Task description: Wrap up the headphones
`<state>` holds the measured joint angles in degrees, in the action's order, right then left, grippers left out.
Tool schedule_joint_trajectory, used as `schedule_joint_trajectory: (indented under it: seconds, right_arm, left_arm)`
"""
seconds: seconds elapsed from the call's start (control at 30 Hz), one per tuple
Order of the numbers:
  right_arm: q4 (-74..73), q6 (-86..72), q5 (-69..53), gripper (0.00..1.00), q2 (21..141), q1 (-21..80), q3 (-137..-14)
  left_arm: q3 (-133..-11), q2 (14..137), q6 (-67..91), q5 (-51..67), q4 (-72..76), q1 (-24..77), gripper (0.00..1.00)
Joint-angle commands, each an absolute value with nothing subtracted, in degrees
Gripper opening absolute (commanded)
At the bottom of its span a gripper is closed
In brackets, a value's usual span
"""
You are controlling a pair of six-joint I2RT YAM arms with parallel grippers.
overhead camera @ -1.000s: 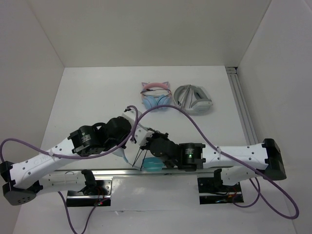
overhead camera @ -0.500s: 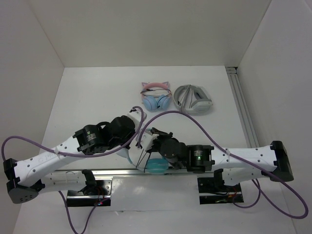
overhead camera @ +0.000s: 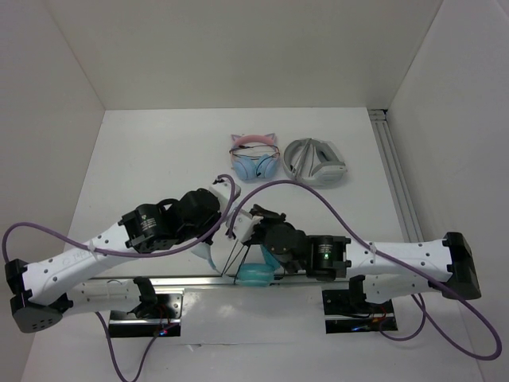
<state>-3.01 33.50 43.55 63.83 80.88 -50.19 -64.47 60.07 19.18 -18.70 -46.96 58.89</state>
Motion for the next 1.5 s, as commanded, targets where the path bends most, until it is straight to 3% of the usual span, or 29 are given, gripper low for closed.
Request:
schedule_joint_trajectory:
  seconds: [0.0,0.4,0.47,0.77,0.9,1.03,1.13,1.47]
  right_arm:
    - [1.1,32.9,49.8,0.23,60.8,77.3,-51.6]
    - [-1.9,28.5,43.2,0.27,58.5,71.1,-50.2]
    - [-1.3,27.9,41.8,0.34,58.5,69.1,-49.5]
    - [0.3,26.6,39.2,0.36,60.2,63.0,-48.1]
    - [0.4,25.5,37.3,0.51,60.9,59.3,-48.6]
    - [-0.3,25.0,35.6,0.55,63.2,55.8,-49.4]
    - [-0.3,23.7,34.2,0.67,63.7,53.8,-49.4]
    - [-2.5,17.8,31.8,0.68,63.1,51.4,-52.5]
  left_arm:
    - [-64.0,58.1,16.3,-13.7,-52.4,59.5,0.00]
    - [-65.6,57.0,17.3,-16.0,-54.2,59.5,0.00]
    - [-65.7,57.0,17.8,-16.0,-54.2,59.5,0.00]
    - [-67.4,57.6,19.5,-20.1,-56.6,59.5,0.00]
    - [-67.4,58.9,19.5,-19.1,-56.6,59.5,0.00]
    - [-67.4,58.9,18.9,-18.5,-56.6,59.5,0.00]
    - [-67.4,58.3,18.9,-19.2,-56.6,59.5,0.00]
    - [-67.9,64.9,21.8,-24.5,-57.8,59.5,0.00]
